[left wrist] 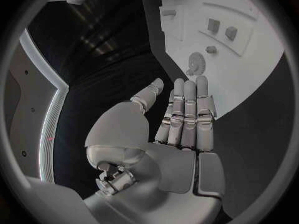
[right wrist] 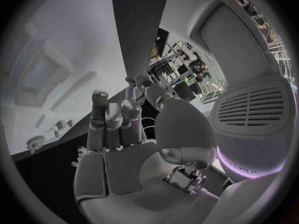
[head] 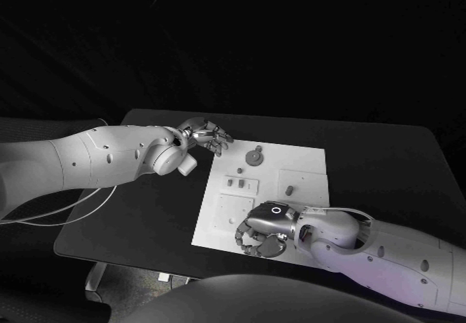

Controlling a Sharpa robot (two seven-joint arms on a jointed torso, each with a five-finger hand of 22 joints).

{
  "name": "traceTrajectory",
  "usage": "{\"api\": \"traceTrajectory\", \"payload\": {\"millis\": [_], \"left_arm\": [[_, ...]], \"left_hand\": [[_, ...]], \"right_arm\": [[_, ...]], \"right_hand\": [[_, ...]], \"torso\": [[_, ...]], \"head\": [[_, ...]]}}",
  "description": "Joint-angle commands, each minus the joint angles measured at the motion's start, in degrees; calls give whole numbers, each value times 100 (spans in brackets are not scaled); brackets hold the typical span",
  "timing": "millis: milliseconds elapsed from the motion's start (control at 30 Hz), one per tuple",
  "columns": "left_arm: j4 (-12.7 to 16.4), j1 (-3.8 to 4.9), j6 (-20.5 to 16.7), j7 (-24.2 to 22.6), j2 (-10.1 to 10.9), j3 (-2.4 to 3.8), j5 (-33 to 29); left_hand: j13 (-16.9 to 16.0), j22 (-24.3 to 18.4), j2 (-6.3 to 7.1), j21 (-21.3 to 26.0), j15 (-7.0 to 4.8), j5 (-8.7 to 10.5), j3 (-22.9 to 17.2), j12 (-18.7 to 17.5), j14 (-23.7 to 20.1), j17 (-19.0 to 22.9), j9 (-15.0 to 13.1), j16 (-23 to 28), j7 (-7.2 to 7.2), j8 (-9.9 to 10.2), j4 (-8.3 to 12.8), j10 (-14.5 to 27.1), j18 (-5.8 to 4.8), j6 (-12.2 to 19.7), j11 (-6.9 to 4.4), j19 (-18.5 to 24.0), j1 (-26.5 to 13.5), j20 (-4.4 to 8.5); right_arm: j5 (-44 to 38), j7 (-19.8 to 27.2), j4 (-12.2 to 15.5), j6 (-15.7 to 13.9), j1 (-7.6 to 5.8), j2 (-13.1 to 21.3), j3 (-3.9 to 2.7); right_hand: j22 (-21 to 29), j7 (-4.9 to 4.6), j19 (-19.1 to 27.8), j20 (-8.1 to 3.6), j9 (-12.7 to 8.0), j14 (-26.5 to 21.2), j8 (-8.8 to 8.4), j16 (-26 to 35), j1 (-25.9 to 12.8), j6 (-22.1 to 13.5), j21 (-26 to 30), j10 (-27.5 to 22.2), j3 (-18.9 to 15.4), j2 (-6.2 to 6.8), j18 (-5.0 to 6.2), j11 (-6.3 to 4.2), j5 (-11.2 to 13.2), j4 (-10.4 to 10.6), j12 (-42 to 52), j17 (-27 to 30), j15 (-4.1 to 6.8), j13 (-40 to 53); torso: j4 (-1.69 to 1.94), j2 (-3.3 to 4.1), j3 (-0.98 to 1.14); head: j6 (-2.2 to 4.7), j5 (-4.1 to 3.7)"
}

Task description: Assemble the parts on the task board

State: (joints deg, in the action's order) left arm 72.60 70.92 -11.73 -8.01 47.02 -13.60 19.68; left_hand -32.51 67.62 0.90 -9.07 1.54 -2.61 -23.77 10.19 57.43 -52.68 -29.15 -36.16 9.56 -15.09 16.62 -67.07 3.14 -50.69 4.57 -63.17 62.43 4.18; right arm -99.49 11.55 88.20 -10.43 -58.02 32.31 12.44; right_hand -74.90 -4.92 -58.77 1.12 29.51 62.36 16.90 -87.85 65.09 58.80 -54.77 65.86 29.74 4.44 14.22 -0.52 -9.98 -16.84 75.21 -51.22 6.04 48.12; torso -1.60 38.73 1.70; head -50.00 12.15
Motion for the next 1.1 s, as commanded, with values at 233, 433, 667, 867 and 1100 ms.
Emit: {"api": "traceTrajectory", "payload": {"millis": [233, 433, 667, 867, 1100], "left_arm": [[39, -5, 365, -43, 35, 5, -161], [128, -21, 688, -37, 77, 5, -328], [210, -27, 808, -26, 84, 5, -429], [239, -29, 826, -28, 96, 5, -558], [265, -33, 887, -59, 105, 4, -715]], "left_hand": [[27, 9, 37, 49, 6, -23, 69, 42, 7, 11, 4, -20, 32, -2, -21, 99, 58, 25, 33, -33, -81, -13], [54, 13, 123, 74, 15, -21, 143, 43, -15, 10, 8, -17, 46, 10, -51, 188, 59, 58, 66, -24, -243, -20], [69, 14, 157, 96, 22, -21, 174, 53, -38, 7, 7, -13, 50, 11, -56, 249, 62, 72, 87, -13, -329, -27], [72, 15, 141, 103, 22, -22, 171, 63, -44, 5, 6, -14, 49, 10, -40, 258, 66, 75, 87, -10, -323, -26], [73, 18, 121, 112, 22, -22, 161, 83, -51, 1, 3, -17, 47, 6, -16, 265, 70, 76, 85, -8, -290, -27]], "right_arm": [[757, 201, -173, -287, 1, 108, -288], [1768, 446, -420, -425, 2, 138, -524], [2555, 499, -665, -413, 2, 121, -674], [3267, 519, -921, -369, 2, 97, -799], [4117, 558, -1174, -346, 3, 47, -943]], "right_hand": [[-59, -60, -2, -39, 7, 0, 25, -13, -23, 43, -27, -6, 35, -35, 78, -31, -7, 1, -15, 10, 36, -7], [-56, -70, 2, -39, 3, -6, 5, -6, -27, 9, -21, -11, 46, -40, 78, -23, -16, 2, -22, 13, 36, -8], [-54, -73, 9, -35, 8, -13, 5, 0, -49, 9, -15, -19, 52, -81, 78, -20, -28, 5, -27, 16, 33, -6], [-53, -75, 9, -32, 13, -17, 4, 0, -75, 7, -14, -24, 52, -114, 78, -18, -33, 6, -26, 16, 33, -2], [-53, -77, 7, -30, 17, -21, 0, -1, -102, -2, -14, -29, 52, -152, 78, -16, -40, 6, -23, 15, 34, 4]], "torso": [[6, 1, -1], [8, 0, 0], [2, 1, 1], [5, 0, -1], [6, 1, 1]], "head": [[35, -31], [150, -62], [277, -91], [356, -125], [425, -159]]}}
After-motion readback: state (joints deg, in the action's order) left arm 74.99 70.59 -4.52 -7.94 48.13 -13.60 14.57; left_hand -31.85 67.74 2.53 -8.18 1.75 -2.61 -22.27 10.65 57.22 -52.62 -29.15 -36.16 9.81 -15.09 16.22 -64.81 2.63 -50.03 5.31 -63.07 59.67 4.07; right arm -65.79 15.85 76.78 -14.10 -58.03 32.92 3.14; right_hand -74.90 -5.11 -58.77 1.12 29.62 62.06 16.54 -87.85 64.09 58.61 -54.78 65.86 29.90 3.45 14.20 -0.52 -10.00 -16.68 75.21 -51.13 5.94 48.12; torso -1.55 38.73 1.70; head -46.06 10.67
